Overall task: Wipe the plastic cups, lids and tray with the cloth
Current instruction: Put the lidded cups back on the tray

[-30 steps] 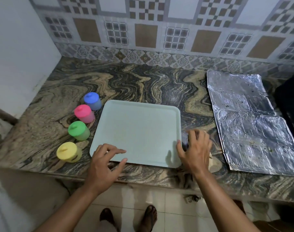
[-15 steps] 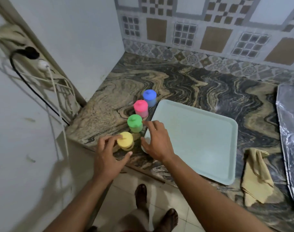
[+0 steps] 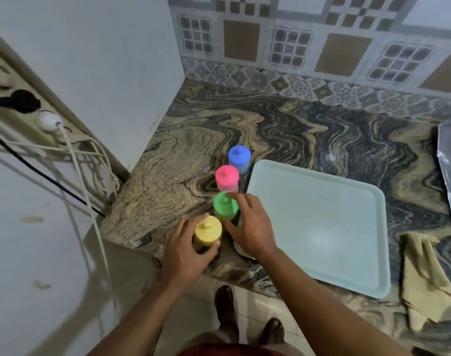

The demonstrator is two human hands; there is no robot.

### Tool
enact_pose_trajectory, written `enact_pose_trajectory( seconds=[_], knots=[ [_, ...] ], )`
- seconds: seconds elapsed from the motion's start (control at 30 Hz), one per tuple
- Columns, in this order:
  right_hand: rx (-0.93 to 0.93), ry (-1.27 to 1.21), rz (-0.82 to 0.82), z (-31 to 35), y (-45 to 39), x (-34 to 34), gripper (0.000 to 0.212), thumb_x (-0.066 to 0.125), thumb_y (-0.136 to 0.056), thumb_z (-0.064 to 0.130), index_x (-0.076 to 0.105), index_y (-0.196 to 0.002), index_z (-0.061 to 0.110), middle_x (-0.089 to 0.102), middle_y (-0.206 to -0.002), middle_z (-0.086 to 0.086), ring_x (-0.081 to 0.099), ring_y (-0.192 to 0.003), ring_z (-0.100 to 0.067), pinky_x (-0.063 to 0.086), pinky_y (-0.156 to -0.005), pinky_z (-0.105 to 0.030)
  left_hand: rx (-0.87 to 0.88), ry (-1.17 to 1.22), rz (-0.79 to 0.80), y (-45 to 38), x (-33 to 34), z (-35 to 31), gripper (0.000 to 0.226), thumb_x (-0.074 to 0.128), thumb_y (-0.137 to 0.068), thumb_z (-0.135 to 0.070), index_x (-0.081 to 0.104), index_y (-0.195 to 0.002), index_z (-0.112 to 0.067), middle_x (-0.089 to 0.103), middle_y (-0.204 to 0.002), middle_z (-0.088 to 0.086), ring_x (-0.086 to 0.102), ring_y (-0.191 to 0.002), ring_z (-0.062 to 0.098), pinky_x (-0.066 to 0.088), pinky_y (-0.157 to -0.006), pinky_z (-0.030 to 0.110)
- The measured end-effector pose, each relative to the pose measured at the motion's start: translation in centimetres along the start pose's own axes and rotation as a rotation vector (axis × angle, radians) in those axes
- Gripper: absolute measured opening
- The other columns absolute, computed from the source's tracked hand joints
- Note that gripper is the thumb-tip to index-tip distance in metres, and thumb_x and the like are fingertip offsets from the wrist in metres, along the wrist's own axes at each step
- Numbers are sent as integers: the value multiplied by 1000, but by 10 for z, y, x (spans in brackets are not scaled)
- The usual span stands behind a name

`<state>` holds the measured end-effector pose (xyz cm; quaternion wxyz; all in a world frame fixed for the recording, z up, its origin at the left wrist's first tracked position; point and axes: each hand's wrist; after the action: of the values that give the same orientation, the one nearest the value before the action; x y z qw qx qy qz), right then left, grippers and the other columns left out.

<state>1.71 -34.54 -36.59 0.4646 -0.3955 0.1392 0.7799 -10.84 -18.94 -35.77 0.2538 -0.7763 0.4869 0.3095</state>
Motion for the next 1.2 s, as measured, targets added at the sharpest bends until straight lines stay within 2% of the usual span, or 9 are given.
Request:
enact_pose_trajectory(
  seconds=[0.17, 0.27, 0.33, 0.43, 0.53, 0.63, 0.77, 0.93, 1.2],
  knots=[
    [125, -69, -190, -19, 22, -34, 58, 82, -86, 31, 58, -138, 23, 62, -125, 2, 61, -108, -20, 53, -84, -30, 95, 16, 11, -29, 6, -25, 66, 84, -73, -44, 64, -135, -30, 65, -125, -6, 64, -116, 20, 54, -91, 34],
    [221, -53, -295, -44, 38, -66, 60, 84, -84, 29, 57, -138, 24, 61, -125, 4, 61, -102, -17, 53, -81, -27, 172, 63, 71, -47, 24, -55, 67, 87, -72, -34, 64, -135, -26, 66, -124, -6, 64, -116, 20, 52, -95, 33],
    [296, -38, -366, -65, 47, -92, 61, 85, -83, 26, 57, -137, 25, 61, -124, 4, 61, -100, -16, 52, -79, -28, 215, 92, 125, -61, 44, -79, 68, 85, -72, -35, 62, -136, -25, 67, -125, -7, 62, -117, 20, 51, -100, 36],
    [398, -25, -429, -99, 58, -129, 59, 84, -83, 24, 57, -135, 26, 59, -120, 5, 60, -94, -15, 53, -75, -32, 243, 72, 212, -83, 82, -114, 71, 81, -70, -38, 60, -137, -26, 68, -125, -6, 63, -112, 23, 48, -97, 35],
    [470, 9, -443, -136, 64, -158, 56, 83, -83, 22, 57, -133, 26, 59, -118, 2, 60, -89, -15, 54, -74, -37, 271, 78, 318, -105, 119, -150, 71, 85, -71, -32, 59, -137, -25, 65, -127, -3, 60, -117, 27, 43, -99, 32],
    [519, 41, -411, -166, 66, -179, 56, 82, -83, 23, 56, -132, 26, 59, -117, -1, 61, -90, -19, 54, -77, -40, 246, 68, 372, -121, 149, -181, 69, 86, -73, -30, 58, -137, -28, 59, -128, -1, 59, -119, 24, 45, -95, 32],
    [531, 75, -371, -193, 63, -196, 56, 82, -83, 23, 57, -133, 20, 59, -119, -6, 61, -94, -25, 53, -81, -40, 235, 32, 401, -133, 181, -206, 68, 86, -75, -31, 58, -137, -28, 57, -128, -1, 60, -119, 23, 46, -96, 31],
    [523, 79, -318, -206, 59, -204, 57, 81, -83, 25, 55, -133, 21, 58, -124, -6, 64, -100, -30, 55, -84, -43, 259, -38, 392, -131, 199, -220, 67, 84, -75, -30, 57, -137, -29, 56, -128, 0, 60, -120, 25, 48, -96, 35],
    [502, 101, -303, -211, 59, -202, 59, 81, -83, 28, 53, -136, 23, 56, -123, -4, 65, -94, -25, 49, -74, -32, 295, -109, 406, -126, 202, -222, 92, 83, -66, -55, 43, -148, -39, 46, -131, -3, 58, -122, 25, 51, -102, 44]
  ],
)
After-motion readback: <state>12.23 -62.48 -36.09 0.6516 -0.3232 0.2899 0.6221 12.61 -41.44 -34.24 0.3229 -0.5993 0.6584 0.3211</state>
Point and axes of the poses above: each hand's wrist, its own y-axis away from the middle knuckle, its own x-axis out of the palm, z = x × y
